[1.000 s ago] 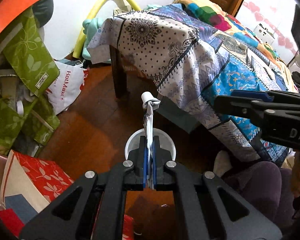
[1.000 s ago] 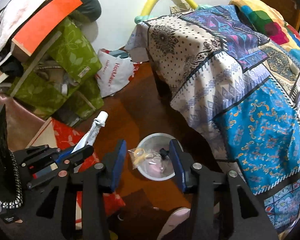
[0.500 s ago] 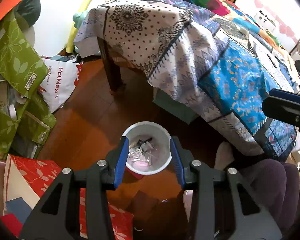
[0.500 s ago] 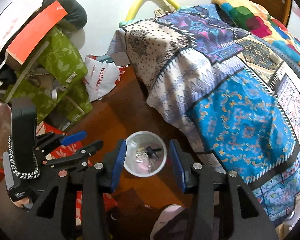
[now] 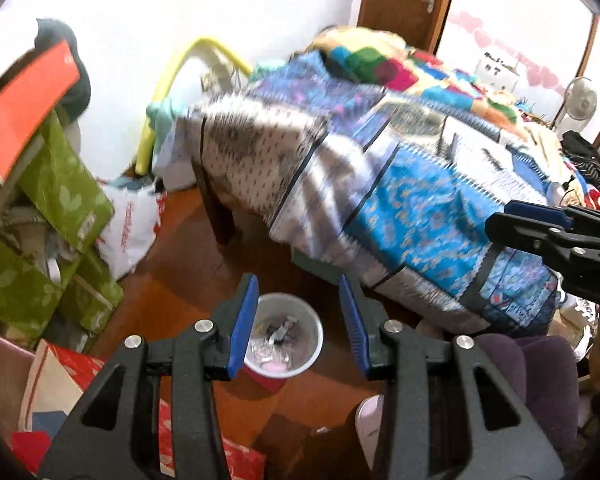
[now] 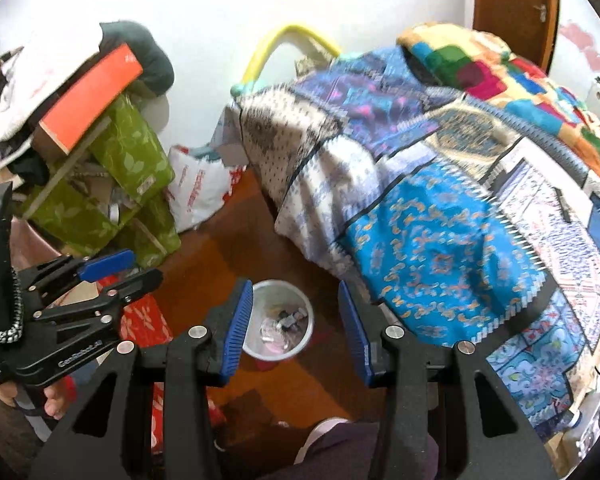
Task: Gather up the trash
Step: 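Move both open tools back toward the black card and tape roll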
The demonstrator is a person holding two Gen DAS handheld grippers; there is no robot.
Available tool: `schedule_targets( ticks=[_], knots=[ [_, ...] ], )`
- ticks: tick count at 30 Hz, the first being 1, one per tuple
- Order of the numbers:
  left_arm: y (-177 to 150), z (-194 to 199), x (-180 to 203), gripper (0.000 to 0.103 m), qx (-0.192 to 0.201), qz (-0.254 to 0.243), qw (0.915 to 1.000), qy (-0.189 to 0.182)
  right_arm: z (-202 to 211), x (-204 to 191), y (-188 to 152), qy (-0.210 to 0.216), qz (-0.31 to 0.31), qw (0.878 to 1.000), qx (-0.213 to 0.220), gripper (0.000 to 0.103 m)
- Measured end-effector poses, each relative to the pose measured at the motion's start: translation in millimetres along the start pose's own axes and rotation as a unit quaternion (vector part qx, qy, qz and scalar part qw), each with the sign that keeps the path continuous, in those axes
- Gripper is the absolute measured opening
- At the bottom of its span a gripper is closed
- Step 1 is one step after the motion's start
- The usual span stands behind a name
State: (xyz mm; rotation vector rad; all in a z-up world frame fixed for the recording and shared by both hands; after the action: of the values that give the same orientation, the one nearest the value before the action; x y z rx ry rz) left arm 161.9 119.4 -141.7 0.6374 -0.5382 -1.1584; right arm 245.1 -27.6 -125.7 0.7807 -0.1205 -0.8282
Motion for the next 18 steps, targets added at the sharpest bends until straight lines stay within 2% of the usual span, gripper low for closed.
schedule_targets(
  ticks=[10, 18],
  knots=[
    [40.3, 54.2, 63.7, 0.041, 0.089, -0.042, 0.9947, -0.027, 83.5, 23.7, 15.8, -0.028, -0.005, 0.994, 0.106, 0.041],
    [68.0, 50.7, 117.5, 0.042, 0.114, -0.068, 0.9893, -0.059, 127.3, 55.9, 22.0, -0.082, 0.0, 0.983, 0.166, 0.044]
  ],
)
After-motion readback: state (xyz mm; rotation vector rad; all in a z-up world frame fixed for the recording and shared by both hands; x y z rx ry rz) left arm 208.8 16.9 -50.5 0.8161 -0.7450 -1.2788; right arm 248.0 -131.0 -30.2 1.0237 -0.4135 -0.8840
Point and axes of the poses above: each gripper's, at about its wrist camera, not at the fingertips, and z roughly against the way its jaws point, x to its right, y to its top, the point moved 2 cm from there along -z, roughly the way its jaws point, and after that the axes turned 8 degrees about x, right-handed, at the moved point
